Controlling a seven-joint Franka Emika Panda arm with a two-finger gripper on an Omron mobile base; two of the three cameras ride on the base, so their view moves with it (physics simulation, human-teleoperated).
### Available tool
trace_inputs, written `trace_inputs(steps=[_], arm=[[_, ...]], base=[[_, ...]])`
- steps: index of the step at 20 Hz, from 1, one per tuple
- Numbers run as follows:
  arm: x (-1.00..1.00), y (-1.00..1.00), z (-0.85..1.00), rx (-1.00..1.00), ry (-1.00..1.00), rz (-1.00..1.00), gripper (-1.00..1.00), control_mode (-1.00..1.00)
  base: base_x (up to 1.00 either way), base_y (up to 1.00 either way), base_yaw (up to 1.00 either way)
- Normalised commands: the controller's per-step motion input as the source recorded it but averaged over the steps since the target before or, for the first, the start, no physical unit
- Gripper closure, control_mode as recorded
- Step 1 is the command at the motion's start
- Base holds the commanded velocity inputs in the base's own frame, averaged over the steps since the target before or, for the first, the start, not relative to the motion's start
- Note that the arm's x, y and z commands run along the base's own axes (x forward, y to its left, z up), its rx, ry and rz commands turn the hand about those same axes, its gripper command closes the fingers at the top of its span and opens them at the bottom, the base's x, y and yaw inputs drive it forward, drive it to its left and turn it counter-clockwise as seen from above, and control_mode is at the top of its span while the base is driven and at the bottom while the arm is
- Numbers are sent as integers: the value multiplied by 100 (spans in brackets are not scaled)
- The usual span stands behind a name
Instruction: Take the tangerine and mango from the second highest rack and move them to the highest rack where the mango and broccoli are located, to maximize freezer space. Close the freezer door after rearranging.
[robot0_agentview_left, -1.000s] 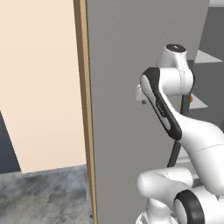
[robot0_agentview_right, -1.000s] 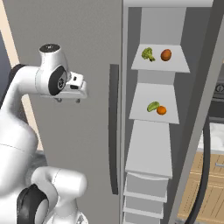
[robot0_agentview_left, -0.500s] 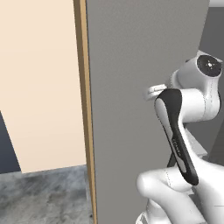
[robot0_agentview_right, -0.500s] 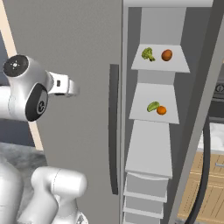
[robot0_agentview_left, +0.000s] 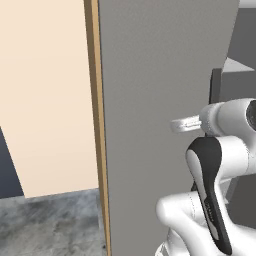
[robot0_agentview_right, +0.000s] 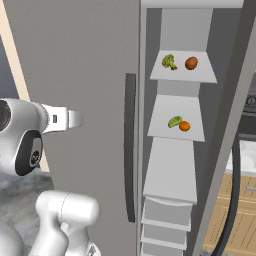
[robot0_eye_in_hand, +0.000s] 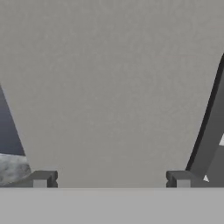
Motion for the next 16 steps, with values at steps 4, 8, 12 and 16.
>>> trace_inputs(steps=[4, 8, 12, 16], arm=[[0, 0, 0, 0, 0, 0, -100, 100], [0, 0, 0, 0, 0, 0, -100, 100], [0, 0, 0, 0, 0, 0, -100, 100], [0, 0, 0, 0, 0, 0, -100, 100]], base=[[-34, 0, 0], [-70, -6, -1], [-13, -3, -11], [4, -18, -6]])
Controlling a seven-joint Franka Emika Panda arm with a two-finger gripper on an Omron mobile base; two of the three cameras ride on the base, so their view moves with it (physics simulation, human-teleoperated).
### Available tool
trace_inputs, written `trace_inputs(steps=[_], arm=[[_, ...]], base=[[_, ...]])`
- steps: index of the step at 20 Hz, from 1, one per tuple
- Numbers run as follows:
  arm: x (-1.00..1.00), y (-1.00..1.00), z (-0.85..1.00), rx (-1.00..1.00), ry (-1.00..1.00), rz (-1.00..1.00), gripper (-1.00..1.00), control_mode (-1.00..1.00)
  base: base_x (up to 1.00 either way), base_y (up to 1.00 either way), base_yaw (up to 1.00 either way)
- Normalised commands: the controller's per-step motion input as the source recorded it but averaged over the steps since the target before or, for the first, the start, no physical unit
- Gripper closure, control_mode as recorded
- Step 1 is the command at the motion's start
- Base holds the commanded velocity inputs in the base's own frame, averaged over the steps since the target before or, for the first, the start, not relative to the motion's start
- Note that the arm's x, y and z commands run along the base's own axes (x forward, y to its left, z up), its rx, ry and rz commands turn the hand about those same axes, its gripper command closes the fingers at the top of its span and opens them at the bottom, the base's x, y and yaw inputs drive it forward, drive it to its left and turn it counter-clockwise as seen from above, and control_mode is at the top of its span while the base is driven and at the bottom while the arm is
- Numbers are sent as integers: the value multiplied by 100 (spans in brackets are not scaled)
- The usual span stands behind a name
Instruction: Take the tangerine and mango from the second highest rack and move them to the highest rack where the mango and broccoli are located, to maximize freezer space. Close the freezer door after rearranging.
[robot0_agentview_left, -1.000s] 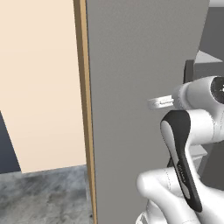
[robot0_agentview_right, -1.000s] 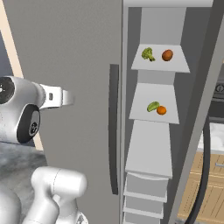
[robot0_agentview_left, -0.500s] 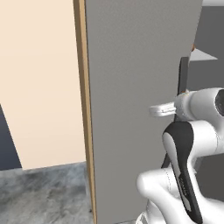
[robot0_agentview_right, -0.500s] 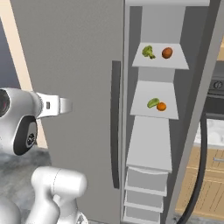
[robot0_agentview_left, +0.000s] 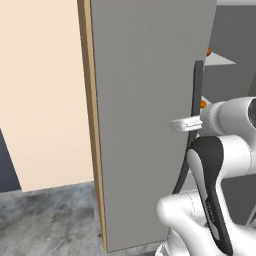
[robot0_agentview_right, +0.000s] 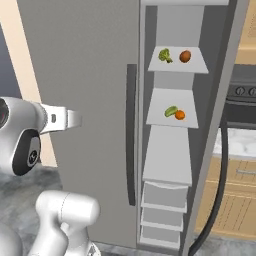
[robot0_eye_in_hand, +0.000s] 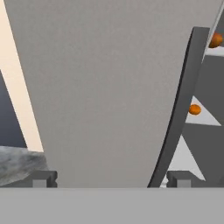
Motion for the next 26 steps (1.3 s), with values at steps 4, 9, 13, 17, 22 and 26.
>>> trace_inputs(steps=[4, 9, 13, 17, 22, 26], arm=[[0, 0, 0, 0, 0, 0, -100, 100], [0, 0, 0, 0, 0, 0, -100, 100], [0, 0, 0, 0, 0, 0, -100, 100], [0, 0, 0, 0, 0, 0, -100, 100], [0, 0, 0, 0, 0, 0, -100, 100], [0, 0, 0, 0, 0, 0, -100, 100]], base=[[10, -55, 0], [15, -59, 0], [37, -31, 0], [42, -27, 0], [36, -48, 0], [31, -51, 0]])
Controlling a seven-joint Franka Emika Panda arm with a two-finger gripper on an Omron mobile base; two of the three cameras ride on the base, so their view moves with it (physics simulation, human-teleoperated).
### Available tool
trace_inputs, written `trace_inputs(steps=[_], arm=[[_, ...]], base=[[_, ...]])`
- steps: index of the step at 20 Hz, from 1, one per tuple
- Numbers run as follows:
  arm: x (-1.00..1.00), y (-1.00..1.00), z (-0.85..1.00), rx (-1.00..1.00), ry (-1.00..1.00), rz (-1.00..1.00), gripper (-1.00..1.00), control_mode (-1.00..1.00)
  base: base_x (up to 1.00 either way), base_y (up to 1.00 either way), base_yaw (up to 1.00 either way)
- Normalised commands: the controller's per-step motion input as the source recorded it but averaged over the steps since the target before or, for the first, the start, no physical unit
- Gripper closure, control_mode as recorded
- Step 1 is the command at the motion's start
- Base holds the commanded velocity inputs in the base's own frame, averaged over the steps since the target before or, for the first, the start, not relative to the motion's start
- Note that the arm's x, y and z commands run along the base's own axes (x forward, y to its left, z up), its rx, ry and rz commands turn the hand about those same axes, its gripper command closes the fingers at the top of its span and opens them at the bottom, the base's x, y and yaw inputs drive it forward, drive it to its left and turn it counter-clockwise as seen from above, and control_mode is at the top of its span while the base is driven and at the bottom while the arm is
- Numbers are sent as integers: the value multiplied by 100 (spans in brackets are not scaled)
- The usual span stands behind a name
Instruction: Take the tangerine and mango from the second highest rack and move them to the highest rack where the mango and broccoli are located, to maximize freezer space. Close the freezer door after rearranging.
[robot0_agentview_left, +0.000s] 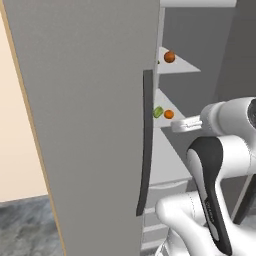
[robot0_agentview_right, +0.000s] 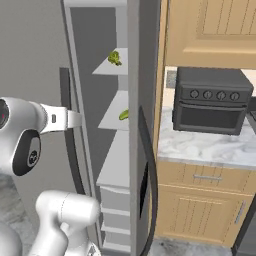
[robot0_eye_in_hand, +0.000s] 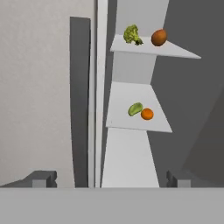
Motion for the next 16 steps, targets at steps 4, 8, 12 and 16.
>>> trace_inputs(steps=[4, 8, 12, 16], arm=[[0, 0, 0, 0, 0, 0, -100, 100], [0, 0, 0, 0, 0, 0, -100, 100], [0, 0, 0, 0, 0, 0, -100, 100], [0, 0, 0, 0, 0, 0, -100, 100]], base=[[47, -15, 0], [58, -8, 0], [34, -25, 0], [6, -34, 0]])
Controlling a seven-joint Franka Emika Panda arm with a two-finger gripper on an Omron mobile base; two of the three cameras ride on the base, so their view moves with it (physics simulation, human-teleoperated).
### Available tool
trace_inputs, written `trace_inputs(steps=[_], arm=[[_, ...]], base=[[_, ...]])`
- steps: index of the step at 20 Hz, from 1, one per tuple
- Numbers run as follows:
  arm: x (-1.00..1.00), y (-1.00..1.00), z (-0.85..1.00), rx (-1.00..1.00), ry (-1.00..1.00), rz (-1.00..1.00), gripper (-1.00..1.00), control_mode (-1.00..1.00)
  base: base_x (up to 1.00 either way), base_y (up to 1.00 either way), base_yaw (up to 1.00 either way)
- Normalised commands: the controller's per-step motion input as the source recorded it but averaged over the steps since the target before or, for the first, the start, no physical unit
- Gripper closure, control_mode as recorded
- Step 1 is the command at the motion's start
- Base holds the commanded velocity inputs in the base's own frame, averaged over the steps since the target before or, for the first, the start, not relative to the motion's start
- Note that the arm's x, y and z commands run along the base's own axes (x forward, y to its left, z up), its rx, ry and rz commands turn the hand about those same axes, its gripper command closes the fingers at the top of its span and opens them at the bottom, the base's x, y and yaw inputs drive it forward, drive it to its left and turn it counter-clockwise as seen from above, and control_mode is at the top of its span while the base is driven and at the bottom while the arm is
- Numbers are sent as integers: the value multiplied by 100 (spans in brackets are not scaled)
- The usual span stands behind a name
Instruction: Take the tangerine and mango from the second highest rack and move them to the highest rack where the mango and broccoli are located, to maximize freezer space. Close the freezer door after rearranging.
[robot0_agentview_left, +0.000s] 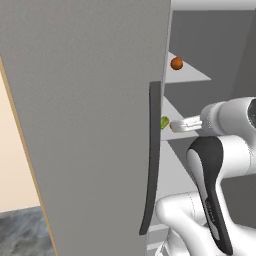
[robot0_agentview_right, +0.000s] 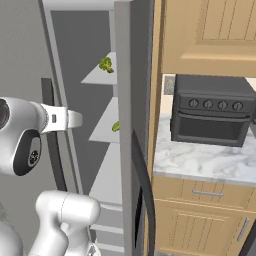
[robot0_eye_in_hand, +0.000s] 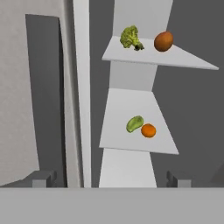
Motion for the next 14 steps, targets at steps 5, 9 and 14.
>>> trace_inputs(steps=[5, 9, 14], arm=[[0, 0, 0, 0, 0, 0, -100, 100], [0, 0, 0, 0, 0, 0, -100, 100], [0, -5, -1, 0, 0, 0, -100, -100]], base=[[14, -30, -3], [29, -18, -2], [0, -18, -1]])
